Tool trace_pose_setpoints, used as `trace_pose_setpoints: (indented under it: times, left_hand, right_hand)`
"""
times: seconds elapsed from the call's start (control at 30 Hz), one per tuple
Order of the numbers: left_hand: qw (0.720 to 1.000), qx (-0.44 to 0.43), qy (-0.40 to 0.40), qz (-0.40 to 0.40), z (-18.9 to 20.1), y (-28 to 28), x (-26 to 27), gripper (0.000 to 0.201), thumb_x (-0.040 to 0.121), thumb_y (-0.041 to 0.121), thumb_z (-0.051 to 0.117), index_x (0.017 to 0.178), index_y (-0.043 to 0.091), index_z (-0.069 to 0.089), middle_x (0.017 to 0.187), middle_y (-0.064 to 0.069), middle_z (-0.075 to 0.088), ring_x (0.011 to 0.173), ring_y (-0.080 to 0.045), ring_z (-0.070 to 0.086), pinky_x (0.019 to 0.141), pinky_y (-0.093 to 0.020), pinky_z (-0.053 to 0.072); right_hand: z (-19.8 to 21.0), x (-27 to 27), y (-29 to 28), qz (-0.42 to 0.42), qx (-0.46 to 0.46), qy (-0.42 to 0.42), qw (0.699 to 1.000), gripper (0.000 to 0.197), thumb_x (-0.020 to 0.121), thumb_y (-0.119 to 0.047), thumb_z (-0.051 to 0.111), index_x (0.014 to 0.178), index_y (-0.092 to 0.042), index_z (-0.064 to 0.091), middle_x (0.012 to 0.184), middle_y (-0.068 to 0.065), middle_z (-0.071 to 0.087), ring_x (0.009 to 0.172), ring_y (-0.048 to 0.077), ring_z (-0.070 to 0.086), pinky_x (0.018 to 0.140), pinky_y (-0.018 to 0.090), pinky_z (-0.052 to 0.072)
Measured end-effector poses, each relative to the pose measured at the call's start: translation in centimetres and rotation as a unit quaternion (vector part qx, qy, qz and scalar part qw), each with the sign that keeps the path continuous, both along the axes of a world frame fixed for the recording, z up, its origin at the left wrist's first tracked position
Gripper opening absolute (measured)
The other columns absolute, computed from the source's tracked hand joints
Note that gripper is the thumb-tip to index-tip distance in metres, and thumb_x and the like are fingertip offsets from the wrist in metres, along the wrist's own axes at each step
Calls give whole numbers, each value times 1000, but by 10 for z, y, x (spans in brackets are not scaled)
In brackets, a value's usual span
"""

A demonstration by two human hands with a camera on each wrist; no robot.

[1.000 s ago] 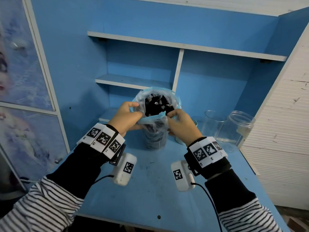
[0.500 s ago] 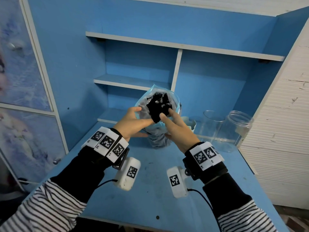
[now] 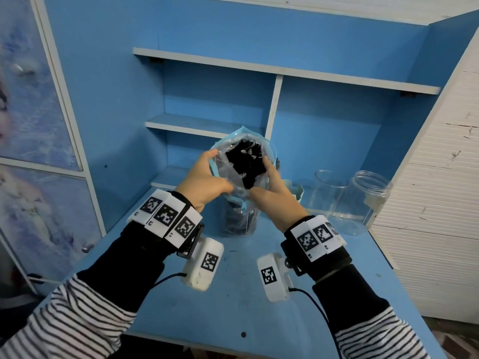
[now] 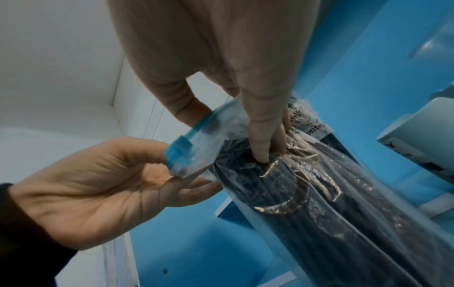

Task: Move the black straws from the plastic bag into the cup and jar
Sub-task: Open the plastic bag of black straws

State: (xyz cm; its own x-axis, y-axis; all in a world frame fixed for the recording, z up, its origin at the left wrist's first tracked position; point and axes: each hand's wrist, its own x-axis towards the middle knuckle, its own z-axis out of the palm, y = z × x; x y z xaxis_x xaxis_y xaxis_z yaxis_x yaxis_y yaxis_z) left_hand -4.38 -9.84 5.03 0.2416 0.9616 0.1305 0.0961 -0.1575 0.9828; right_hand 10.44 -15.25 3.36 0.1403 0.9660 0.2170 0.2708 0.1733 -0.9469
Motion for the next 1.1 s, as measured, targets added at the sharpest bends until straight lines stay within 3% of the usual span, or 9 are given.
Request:
trace_pose_setpoints:
  times: [0.13,0.2,0.3,0.43,0.53,0.73,0.8,0.93,1.1]
  left_hand:
    - [1000,13,14,19,-10,4,-2,98,55,4,68,143,31,35,134,-8,39,106,-24,56,92,-38,53]
    - [1000,21,6,9,-14,8,-5,91,68,-9,67,146,23,33,131,-1,41,111,-20,50,96,-35,49]
    - [999,26,-14,13,-21,16,-9,86,75,-18,62,147,20,33,133,0,40,116,-13,44,97,-32,46]
    - [998,-6,-69,5,-28,24,-11,90,72,-24,61,143,26,39,141,-7,43,126,-23,49,84,-34,53]
    - [995,-22,-95,-7,-37,31,-9,91,70,-26,58,139,32,43,140,-17,47,124,-30,53,68,-29,51]
    - [999,7,-48,7,-48,24,-2,98,63,-6,83,138,38,39,136,-2,44,125,-24,48,101,-46,47]
    - [999,9,-45,17,-53,22,-2,98,63,-1,86,139,35,37,132,-3,46,121,-22,50,99,-40,49]
    - [995,-12,-96,12,-58,19,-5,89,63,-6,84,134,29,44,116,-9,65,103,-17,65,68,-16,55]
    - [989,-55,-133,-21,-59,20,-10,76,76,-13,71,133,30,49,107,-14,69,96,-24,65,79,-29,53]
  right_hand:
    - [-11,6,5,-68,-18,-39,997,77,76,-24,64,136,-55,27,125,7,28,120,23,37,105,44,43]
    - [-13,11,4,-73,16,-61,995,73,79,-23,67,135,-52,31,117,7,29,116,16,34,95,32,48]
    - [-9,22,5,-90,54,-94,990,67,85,-26,67,137,-51,32,123,12,29,111,5,29,90,13,33]
    - [4,38,10,-107,57,-34,992,55,87,-47,63,133,-54,34,135,8,27,129,17,28,107,38,32]
    - [9,46,18,-106,7,4,994,67,81,-62,60,136,-31,36,134,4,41,121,12,45,104,43,44]
    - [12,43,26,-100,-25,-37,994,44,94,-31,57,130,-12,38,110,3,53,87,9,57,89,42,55]
    - [11,43,24,-85,-4,-48,995,38,96,-19,53,129,-17,36,109,8,53,84,16,60,84,38,57]
    - [8,48,17,-58,53,-132,988,41,93,-3,47,122,-30,36,97,3,51,72,20,58,70,36,56]
    - [0,52,16,-83,68,-139,984,37,88,-5,50,108,-35,46,109,13,52,74,25,59,64,28,51]
